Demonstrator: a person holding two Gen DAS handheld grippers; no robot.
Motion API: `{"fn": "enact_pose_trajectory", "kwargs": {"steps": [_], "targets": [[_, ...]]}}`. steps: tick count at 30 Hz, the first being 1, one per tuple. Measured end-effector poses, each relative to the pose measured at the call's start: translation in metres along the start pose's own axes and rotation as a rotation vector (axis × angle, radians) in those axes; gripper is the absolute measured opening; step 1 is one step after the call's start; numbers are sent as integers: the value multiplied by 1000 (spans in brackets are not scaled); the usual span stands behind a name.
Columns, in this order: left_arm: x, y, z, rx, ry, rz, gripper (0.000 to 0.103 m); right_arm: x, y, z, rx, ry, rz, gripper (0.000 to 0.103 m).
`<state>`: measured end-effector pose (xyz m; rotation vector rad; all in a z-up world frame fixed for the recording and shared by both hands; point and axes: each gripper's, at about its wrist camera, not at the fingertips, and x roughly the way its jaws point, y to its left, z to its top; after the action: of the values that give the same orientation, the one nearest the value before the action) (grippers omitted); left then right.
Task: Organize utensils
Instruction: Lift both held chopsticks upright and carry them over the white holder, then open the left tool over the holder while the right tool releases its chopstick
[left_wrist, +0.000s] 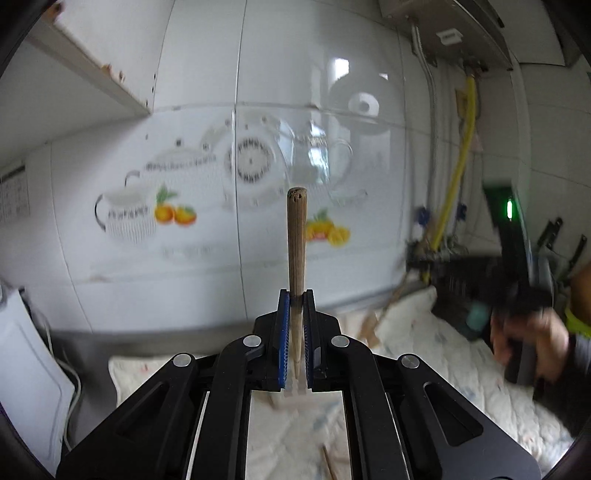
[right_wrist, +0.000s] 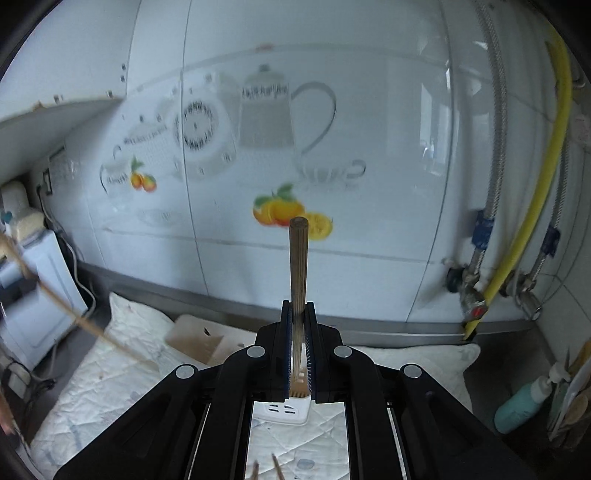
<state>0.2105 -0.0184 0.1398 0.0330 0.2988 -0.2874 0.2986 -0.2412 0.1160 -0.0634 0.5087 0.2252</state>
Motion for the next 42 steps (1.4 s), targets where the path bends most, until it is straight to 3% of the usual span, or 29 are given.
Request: {"fn": "enact_pose_trajectory", "kwargs": {"steps": [6, 19, 23, 30, 32, 34, 42], "targets": [[36, 7, 14, -33, -23, 36, 5, 26, 3, -20, -13, 44, 9, 7], [104, 27, -18, -95, 141, 41, 6, 40, 1, -40, -23, 83, 20, 8], [111, 31, -25, -113, 171, 32, 7, 33, 1, -39, -24, 66, 11, 26], [92, 31, -23, -123, 159, 26, 15, -2, -1, -43, -24, 27, 10, 34], [80, 29, -20, -122, 148, 24, 29, -17, -1, -49, -25, 18, 20, 36], [66, 25, -19, -114, 128, 30, 34, -34, -1, -58, -19, 2, 26, 40], [4, 6, -38, -93, 101, 0, 40, -85, 8, -101, -16, -5, 77, 41]]}}
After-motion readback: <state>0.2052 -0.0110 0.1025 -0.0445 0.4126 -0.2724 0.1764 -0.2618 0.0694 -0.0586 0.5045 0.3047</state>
